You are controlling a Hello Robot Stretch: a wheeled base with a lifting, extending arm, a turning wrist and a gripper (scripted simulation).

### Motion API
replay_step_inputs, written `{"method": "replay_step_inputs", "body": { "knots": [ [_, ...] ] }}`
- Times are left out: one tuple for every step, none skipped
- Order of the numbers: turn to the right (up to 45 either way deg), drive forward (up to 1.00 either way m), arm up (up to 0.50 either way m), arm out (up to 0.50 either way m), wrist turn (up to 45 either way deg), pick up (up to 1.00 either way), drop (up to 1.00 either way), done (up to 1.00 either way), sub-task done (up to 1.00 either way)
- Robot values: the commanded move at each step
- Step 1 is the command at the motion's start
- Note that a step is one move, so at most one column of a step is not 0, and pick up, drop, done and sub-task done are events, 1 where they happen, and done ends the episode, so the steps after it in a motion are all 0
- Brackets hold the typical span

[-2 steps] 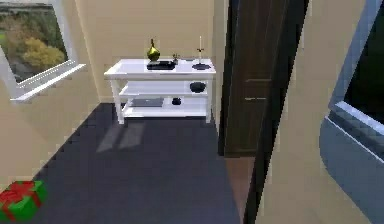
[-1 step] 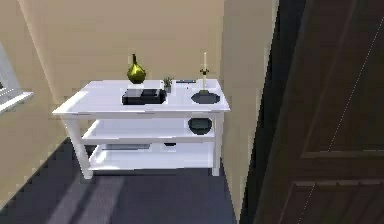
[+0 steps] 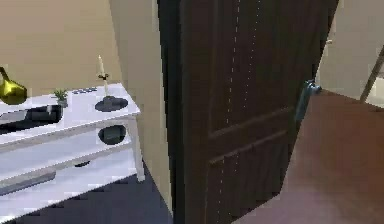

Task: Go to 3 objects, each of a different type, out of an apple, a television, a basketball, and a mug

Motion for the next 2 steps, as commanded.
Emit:
{"method": "replay_step_inputs", "body": {
  "knots": [
    [0.0,0.45,0.00,0.00,0.0,0.00,0.00,0.00,0.00],
    [45.0,0.00,0.00,0.00,0.0,0.00,0.00,0.00,0.00]
  ]
}}
